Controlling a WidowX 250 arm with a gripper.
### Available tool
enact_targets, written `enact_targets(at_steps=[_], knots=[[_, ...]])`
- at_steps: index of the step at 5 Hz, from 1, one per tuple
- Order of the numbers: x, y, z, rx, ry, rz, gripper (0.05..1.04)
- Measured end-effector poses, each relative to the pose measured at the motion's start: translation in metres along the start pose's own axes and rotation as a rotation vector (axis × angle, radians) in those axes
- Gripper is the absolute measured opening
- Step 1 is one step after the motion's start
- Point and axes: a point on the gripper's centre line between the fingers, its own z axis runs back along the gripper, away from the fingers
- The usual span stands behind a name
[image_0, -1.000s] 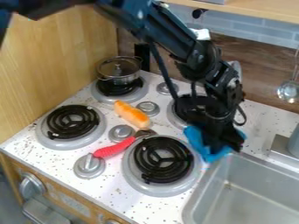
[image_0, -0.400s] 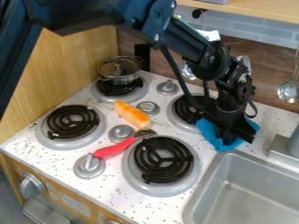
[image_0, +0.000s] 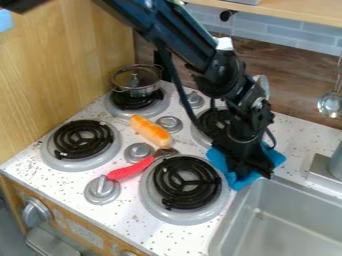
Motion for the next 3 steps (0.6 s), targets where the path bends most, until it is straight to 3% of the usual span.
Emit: enact_targets(at_steps=[2,3], knots=[[-0.055,-0.022,0.024,-0.017,0.007,-0.016,0.095],[-0.077,-0.018,0.032,0.001,0.019,-0.007,0.095]])
